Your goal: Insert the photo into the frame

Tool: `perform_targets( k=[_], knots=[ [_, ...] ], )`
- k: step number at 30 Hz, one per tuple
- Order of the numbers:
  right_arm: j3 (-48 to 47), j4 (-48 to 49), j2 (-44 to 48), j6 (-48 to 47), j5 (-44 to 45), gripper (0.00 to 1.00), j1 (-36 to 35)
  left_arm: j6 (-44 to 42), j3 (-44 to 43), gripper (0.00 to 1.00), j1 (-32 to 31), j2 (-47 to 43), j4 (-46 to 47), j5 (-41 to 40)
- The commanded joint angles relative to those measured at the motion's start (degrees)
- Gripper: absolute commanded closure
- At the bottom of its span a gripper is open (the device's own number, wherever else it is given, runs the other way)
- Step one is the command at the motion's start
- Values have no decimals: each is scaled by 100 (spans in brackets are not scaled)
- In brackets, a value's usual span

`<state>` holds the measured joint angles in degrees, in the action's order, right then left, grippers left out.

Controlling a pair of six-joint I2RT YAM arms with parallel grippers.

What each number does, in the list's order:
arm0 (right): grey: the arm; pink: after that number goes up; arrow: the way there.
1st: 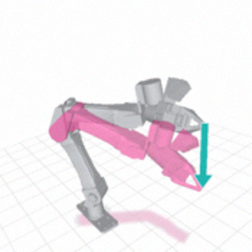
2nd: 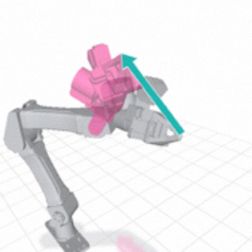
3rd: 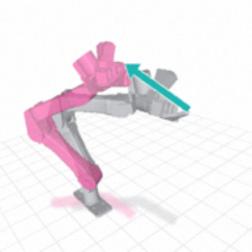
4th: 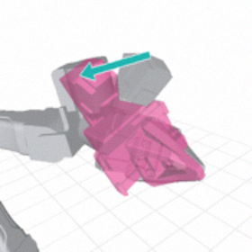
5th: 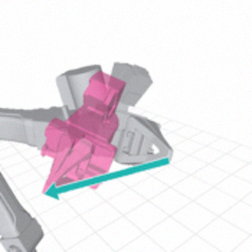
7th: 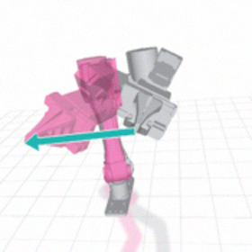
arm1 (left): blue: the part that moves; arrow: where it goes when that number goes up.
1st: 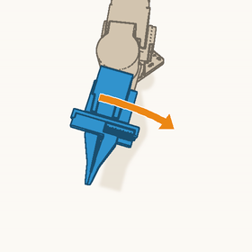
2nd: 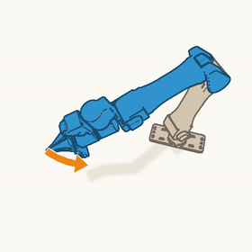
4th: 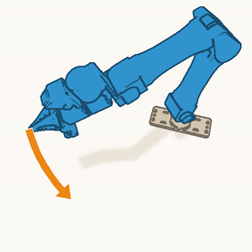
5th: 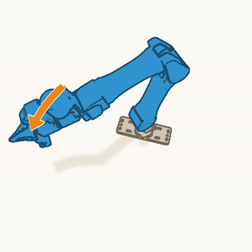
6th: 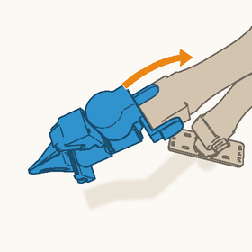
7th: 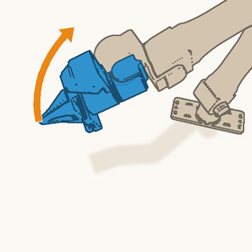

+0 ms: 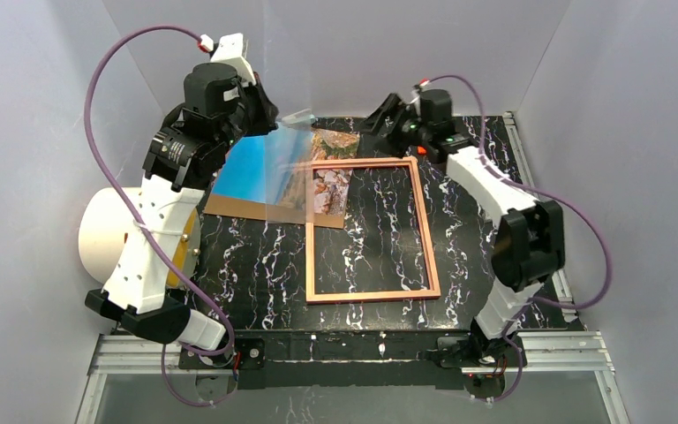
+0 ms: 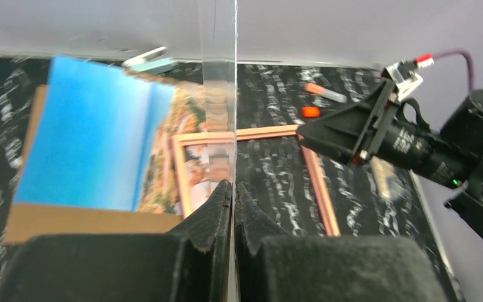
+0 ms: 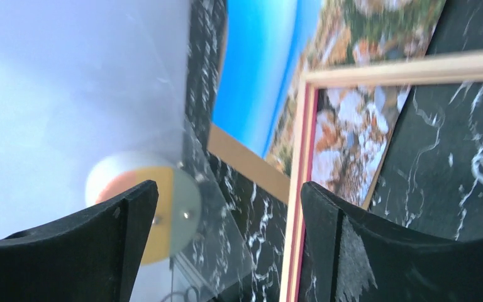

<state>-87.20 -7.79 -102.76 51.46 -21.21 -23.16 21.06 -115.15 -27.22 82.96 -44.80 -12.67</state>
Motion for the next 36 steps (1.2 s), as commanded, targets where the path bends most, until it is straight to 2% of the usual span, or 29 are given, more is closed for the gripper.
perform_targets(
  k=[1, 6, 9, 12, 17, 26, 28, 32, 36],
  knots=[
    [514, 1551, 808, 451, -183, 6, 419, -299, -237, 100, -1, -118, 952, 1777],
    [1213, 3415, 1213, 1243, -760, 1, 906, -136, -599, 100, -2, 0, 1562, 2701],
    [1834, 4352, 1644, 1548, -301, 1, 1013, 71, -867, 100, -2, 58, 1956, 3143],
    [1979, 4993, 1888, 1641, -227, 1, 1062, 349, -917, 100, -2, 1, 2442, 3372],
    [2076, 6646, 1992, 2125, -835, 1, 1122, 652, -811, 100, -2, -182, 2920, 3228],
    [1968, 8720, 1688, 3451, -1699, 2, 1126, 941, -852, 100, -2, -279, 3151, 2813],
    [2051, 9191, 1619, 3655, -1831, 6, 1121, 921, -816, 100, -2, -316, 3096, 2624],
    [2380, 10197, 1533, 4105, -1908, 22, 1130, 817, -420, 100, -2, -532, 3278, 2480],
    [2355, 10493, 1506, 4405, -2052, 37, 1133, 694, -489, 100, -2, -491, 3112, 2531]
  ],
)
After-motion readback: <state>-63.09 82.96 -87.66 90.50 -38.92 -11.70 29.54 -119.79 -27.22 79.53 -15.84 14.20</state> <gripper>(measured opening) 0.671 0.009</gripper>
